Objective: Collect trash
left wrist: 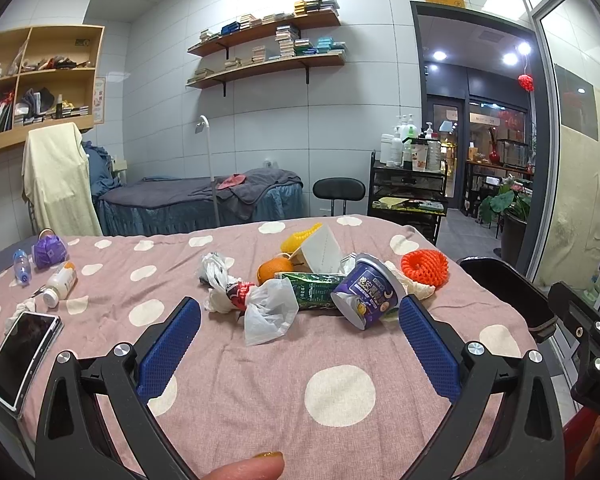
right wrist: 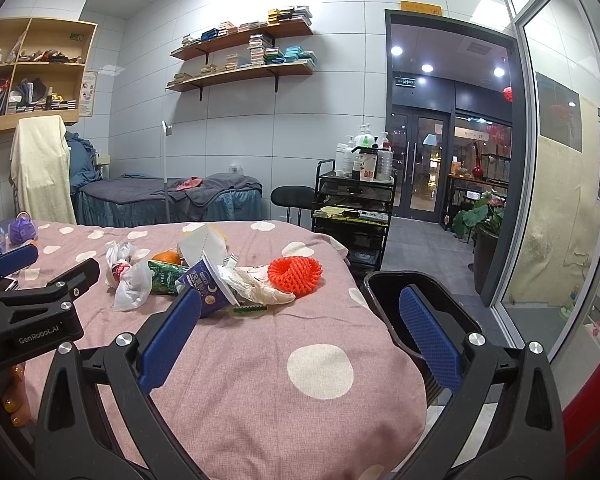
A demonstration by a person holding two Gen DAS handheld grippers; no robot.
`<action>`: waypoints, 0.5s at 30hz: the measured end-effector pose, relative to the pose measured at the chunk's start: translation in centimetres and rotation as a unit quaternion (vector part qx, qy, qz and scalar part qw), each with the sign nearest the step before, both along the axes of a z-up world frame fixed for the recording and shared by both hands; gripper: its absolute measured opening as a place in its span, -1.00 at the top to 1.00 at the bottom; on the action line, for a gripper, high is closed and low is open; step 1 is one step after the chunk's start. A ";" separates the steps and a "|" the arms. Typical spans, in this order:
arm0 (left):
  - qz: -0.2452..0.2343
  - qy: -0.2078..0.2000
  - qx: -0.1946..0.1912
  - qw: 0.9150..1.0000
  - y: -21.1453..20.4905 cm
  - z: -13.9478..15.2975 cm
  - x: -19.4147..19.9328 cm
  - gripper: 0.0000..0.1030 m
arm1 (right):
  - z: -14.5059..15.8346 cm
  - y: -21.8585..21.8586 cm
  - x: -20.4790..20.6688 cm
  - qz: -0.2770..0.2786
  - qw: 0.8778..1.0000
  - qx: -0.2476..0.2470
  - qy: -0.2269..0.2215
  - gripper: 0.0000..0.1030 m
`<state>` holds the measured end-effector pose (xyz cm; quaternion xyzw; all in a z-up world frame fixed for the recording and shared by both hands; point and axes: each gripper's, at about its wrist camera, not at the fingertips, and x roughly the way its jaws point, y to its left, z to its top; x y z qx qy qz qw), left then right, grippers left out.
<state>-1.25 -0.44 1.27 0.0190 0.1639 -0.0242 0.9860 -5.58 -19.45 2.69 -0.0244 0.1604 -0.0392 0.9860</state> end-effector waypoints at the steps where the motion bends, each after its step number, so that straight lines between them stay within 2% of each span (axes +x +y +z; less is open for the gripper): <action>1: 0.000 0.000 0.000 1.000 0.0 0.0 0.0 -0.89 | 0.0 0.0 0.0 0.000 1.000 0.000 0.000 -0.91; 15: 0.003 0.002 -0.001 1.000 0.1 0.0 0.1 -0.89 | -0.1 0.1 0.0 0.002 1.000 0.004 0.001 -0.91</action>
